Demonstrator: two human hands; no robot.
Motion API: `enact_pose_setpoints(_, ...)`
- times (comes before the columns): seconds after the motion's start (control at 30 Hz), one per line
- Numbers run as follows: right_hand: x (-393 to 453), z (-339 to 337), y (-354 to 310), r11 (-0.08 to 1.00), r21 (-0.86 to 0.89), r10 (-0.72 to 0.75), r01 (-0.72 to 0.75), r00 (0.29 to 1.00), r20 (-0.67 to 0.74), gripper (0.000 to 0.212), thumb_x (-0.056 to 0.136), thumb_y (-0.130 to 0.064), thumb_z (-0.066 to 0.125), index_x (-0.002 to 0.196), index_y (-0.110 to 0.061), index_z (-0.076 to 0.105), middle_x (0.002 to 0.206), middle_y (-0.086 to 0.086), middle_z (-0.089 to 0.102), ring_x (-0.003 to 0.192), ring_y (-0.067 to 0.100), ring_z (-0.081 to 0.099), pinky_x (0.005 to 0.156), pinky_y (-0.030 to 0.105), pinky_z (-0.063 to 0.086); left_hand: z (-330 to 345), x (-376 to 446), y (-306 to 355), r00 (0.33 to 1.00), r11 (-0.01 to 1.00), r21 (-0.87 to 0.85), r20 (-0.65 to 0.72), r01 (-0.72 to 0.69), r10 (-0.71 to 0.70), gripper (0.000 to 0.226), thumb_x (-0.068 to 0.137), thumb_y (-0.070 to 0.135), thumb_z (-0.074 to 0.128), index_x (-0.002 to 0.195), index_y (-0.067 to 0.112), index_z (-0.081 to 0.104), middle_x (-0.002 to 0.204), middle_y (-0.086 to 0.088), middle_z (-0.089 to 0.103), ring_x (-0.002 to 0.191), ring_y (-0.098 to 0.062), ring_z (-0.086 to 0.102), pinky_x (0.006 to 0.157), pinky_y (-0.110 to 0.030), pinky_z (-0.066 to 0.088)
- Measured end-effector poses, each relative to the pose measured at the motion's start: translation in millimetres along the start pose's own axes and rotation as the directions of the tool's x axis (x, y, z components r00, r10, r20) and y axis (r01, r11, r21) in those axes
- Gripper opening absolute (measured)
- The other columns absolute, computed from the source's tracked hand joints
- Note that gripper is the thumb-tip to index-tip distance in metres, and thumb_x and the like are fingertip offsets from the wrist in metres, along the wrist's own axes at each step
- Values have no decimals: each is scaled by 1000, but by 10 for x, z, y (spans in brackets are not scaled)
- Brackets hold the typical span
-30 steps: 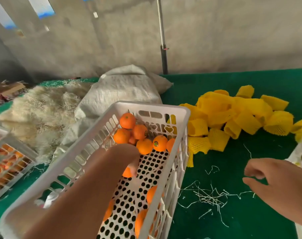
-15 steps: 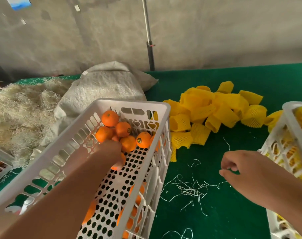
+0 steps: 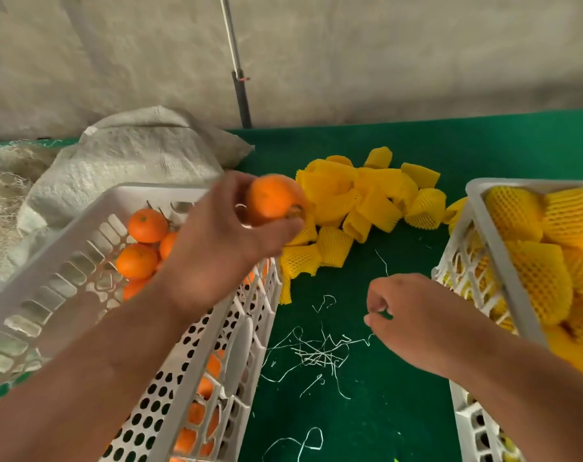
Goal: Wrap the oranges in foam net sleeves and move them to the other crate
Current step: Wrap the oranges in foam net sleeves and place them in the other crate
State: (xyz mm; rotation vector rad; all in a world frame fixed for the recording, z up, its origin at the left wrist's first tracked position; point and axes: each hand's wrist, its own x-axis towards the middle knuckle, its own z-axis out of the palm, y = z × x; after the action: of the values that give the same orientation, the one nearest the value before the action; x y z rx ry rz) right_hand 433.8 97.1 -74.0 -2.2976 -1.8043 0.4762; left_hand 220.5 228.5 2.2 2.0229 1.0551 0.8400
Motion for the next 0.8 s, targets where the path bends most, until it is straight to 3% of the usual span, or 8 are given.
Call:
enact_pose_setpoints(0.1,3,-10,-6,1000,-13,20,-19,1000,22,11,101,-38,59,96,-29,64,93,-11,64,85,7,62,77,34,56,354,-169,-71,959,998,-46,282,37,-23,60,74,56,84,125,52,52,113,10,67,91,-11,75,70,-36,65)
enact_pose_setpoints(0.2,24,-7,-9,997,-66,28,-26,999,32,16,101,-34,59,97,-21,67,94,-1,68,86,19,65,77,42,58,543,-232,-197,893,998,-15,446,67,-53,51,85,50,79,127,58,53,115,10,62,78,-10,76,63,-27,63)
enact_pose_setpoints(0.33,22,-5,24,990,-136,37,-25,995,88,19,103,-32,58,105,-15,66,102,3,67,91,20,64,79,40,56,550,-245,-326,846,909,385,527,-157,-77,43,84,59,71,122,52,51,97,16,61,69,-6,68,61,-28,62)
enact_pose_setpoints(0.43,-12,19,37,988,-151,50,-28,988,144,22,104,-34,56,121,-22,62,120,-2,61,100,16,60,85,35,52,568,-299,-327,729,777,544,663,-316,-168,44,85,52,68,123,39,51,89,13,55,76,-5,54,64,-28,48)
enact_pose_setpoints(0.57,-73,51,-36,983,-182,53,-11,973,226,37,106,-38,52,142,-31,50,137,-7,50,99,8,56,82,27,42,548,-312,-313,682,734,582,696,-351,-225,49,89,49,65,130,31,46,83,13,36,79,-11,44,66,-29,37)
enact_pose_setpoints(0.63,-60,69,-69,971,-240,55,9,965,257,45,106,-39,52,149,-31,43,145,-6,45,115,12,56,93,30,47,558,-308,-320,691,748,574,689,-333,-221,50,90,46,66,133,30,45,86,10,36,87,-15,45,73,-32,40)
enact_pose_setpoints(0.7,59,81,-100,949,-314,81,21,948,309,55,105,-38,53,156,-31,35,152,-2,39,131,21,51,103,38,49,579,-307,-344,676,752,574,697,-324,-240,55,91,44,67,138,29,42,100,4,45,94,-18,46,79,-36,46)
enact_pose_setpoints(0.8,501,120,-153,907,-420,148,5,932,330,66,101,-32,57,160,-30,28,158,6,31,137,31,46,106,45,48,613,-304,-388,643,734,591,713,-335,-280,57,92,39,68,141,26,42,121,-3,52,100,-22,51,84,-39,49)
